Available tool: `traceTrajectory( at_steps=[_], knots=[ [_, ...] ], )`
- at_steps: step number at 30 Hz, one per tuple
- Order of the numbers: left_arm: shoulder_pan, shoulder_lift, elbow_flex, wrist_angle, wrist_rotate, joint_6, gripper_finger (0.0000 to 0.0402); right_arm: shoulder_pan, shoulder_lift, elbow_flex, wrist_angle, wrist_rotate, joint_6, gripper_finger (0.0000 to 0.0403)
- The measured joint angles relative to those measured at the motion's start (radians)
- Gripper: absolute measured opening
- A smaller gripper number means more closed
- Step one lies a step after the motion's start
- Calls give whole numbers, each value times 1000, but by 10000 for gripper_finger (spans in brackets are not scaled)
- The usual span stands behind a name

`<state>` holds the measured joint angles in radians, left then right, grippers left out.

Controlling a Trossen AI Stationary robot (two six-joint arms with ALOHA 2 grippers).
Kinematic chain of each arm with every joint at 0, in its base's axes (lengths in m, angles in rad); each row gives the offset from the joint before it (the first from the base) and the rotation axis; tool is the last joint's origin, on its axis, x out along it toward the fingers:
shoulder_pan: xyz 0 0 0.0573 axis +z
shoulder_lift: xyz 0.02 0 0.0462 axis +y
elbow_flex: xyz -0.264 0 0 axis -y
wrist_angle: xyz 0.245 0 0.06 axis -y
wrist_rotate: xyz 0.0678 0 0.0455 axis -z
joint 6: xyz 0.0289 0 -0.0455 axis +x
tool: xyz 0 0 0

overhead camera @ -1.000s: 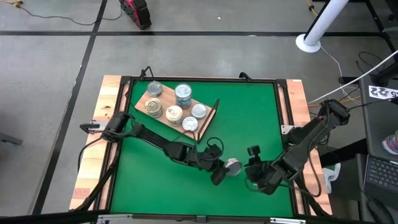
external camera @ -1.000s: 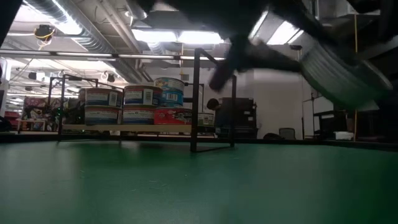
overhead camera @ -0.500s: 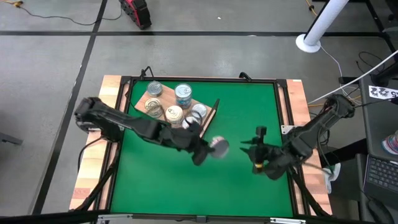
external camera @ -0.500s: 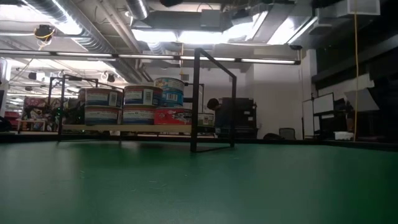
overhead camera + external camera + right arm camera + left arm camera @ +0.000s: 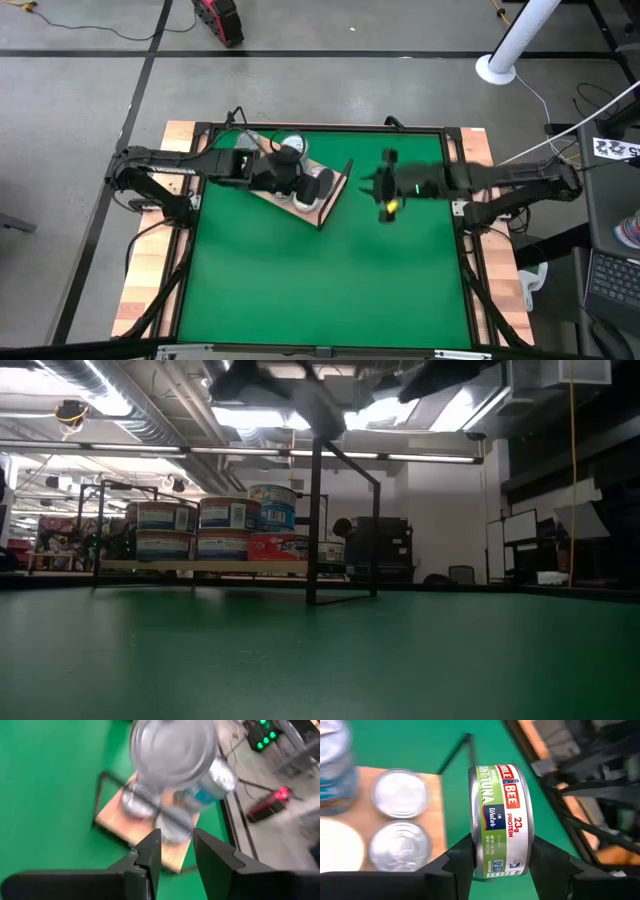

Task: Stack canned seafood by type on shelf
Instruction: Stack the green tuna can on top of the green tuna can

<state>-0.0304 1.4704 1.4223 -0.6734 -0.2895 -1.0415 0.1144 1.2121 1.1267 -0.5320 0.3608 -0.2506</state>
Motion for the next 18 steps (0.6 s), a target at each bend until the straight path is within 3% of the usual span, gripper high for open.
traceTrajectory(
  at_steps=[4,11,18],
  knots=[
    [84,2,-16,-73,77,-39,158,-220,11,0,131,-243,-106,115],
    [210,7,-131,36,181,-103,158,-554,70,1,194,-617,-151,115],
    [289,8,-255,222,208,-153,158,-769,192,0,240,-807,-175,115]
  ],
)
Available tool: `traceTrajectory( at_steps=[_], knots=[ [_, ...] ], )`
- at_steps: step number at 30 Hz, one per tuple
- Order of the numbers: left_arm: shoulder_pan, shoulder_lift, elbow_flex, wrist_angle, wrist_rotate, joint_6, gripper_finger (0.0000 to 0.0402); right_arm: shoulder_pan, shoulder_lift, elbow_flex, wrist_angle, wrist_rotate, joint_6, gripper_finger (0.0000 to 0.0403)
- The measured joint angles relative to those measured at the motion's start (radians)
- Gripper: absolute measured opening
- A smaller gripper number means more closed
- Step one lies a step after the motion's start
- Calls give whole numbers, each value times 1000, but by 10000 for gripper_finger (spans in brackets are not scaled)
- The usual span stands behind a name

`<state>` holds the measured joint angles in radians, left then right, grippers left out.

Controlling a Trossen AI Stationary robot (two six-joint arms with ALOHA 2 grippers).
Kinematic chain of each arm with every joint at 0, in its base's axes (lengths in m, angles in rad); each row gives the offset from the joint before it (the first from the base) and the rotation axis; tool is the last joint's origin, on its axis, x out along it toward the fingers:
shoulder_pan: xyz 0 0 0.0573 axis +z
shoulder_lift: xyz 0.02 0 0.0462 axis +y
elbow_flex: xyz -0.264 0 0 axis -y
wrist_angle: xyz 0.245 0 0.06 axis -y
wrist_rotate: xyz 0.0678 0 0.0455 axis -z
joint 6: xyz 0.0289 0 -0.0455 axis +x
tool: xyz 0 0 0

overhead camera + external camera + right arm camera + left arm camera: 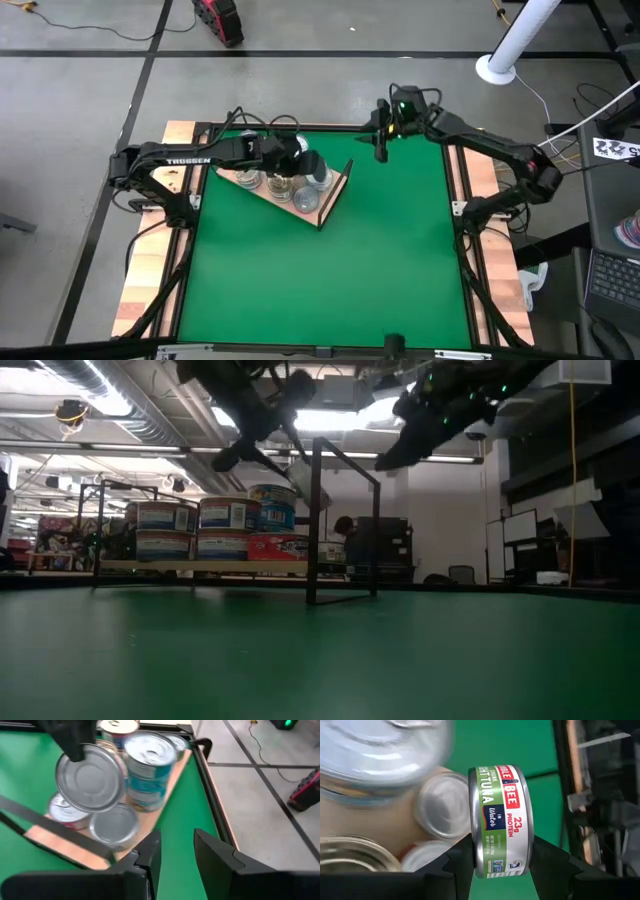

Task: Stack canned seafood by type on shelf
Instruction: Stack the green tuna can on top of the green tuna can

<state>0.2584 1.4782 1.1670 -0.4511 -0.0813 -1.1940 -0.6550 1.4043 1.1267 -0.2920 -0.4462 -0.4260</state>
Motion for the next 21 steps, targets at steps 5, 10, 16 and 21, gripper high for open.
traceTrajectory(
  at_steps=[5,10,16,21],
  knots=[
    [21,0,-48,47,2,-62,159,-81,103,0,70,-94,-1,115],
    [20,2,-93,134,3,-136,159,-116,197,0,157,-150,-2,115],
    [22,3,-119,154,2,-202,159,-118,277,0,224,-150,-41,115],
    [25,3,-130,152,-3,-243,159,-118,331,0,224,-211,-94,115]
  ],
)
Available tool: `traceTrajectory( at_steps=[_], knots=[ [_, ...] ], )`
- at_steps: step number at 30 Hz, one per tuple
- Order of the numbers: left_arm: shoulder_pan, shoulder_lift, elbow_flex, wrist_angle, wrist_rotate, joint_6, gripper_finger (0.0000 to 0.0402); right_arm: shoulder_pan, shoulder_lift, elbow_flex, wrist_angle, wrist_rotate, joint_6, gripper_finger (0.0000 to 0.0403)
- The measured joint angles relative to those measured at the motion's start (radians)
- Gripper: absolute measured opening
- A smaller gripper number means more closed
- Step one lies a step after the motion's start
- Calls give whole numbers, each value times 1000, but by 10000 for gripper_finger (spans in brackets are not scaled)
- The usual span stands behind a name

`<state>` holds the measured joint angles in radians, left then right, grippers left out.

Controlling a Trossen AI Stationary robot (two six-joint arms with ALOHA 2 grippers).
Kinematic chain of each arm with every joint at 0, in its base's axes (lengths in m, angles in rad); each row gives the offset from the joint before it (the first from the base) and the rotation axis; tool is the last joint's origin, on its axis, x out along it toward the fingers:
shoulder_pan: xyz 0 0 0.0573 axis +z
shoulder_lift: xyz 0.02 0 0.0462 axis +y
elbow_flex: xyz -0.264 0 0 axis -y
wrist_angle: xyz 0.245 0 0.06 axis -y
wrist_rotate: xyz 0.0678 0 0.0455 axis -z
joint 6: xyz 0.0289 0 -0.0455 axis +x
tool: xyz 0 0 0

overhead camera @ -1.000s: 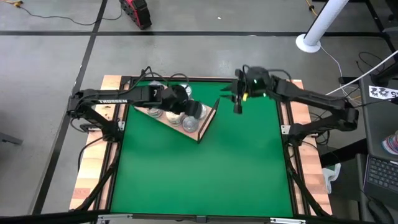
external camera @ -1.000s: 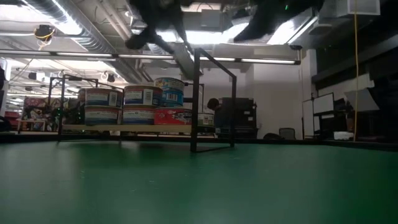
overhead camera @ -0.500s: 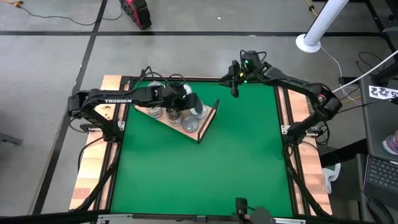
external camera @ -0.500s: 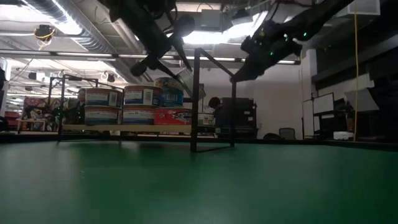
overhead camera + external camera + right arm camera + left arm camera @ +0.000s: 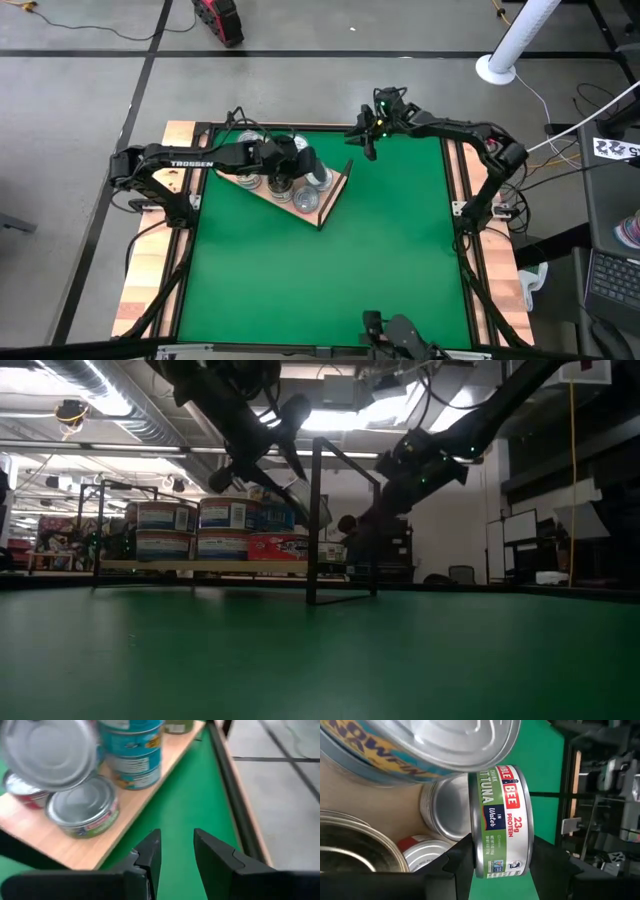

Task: Stack canned seafood by type on shelf
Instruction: Stack the green tuna can on top of the green tuna can

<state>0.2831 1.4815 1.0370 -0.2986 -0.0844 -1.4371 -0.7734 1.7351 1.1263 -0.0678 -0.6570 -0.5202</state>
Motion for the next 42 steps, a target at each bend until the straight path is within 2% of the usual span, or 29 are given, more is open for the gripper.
traceTrajectory(
  at_steps=[9,22,42],
  knots=[
    [8,21,0,4,-5,-67,159,2,28,0,-1,-62,-29,115],
    [9,94,2,120,-2,-137,159,8,28,0,-18,-102,-65,115],
    [9,96,3,124,-1,-66,168,8,28,0,-71,-116,-99,115]
  ],
)
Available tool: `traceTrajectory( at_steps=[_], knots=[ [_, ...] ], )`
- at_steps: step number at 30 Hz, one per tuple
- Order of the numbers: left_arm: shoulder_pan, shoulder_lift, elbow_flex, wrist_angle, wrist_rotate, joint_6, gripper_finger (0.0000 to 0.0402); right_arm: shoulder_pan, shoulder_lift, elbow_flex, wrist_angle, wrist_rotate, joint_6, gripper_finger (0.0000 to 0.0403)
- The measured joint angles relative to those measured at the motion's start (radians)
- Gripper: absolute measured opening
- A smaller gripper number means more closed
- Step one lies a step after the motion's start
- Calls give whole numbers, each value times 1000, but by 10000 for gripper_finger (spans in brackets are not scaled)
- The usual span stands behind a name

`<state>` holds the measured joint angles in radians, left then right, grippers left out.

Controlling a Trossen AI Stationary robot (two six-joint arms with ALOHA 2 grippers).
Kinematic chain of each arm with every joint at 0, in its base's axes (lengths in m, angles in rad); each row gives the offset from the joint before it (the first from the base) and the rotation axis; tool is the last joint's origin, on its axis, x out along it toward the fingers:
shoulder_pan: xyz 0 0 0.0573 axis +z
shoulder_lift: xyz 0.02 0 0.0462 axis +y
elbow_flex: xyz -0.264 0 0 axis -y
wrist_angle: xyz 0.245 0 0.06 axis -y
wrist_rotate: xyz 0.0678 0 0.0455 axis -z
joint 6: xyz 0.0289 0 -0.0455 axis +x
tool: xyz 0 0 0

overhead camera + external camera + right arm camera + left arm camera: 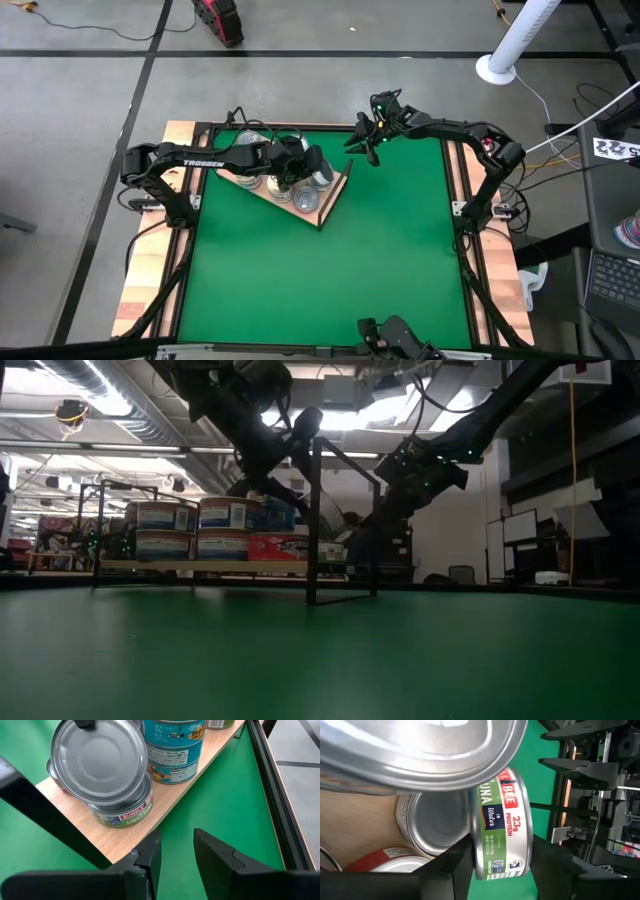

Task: Stack canned seafood by type on shelf
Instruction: Stack the green tuna can on top of the green tuna can

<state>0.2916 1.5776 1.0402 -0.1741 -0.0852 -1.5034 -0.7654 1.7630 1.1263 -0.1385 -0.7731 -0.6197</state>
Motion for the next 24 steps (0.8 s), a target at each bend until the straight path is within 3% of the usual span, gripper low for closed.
traceTrajectory(
  at_steps=[10,24],
  knots=[
    [0,0,0,0,0,14,221,0,0,0,0,-5,0,115],
    [25,-17,-4,-12,26,17,224,0,0,0,-56,-5,-45,115]
  ],
)
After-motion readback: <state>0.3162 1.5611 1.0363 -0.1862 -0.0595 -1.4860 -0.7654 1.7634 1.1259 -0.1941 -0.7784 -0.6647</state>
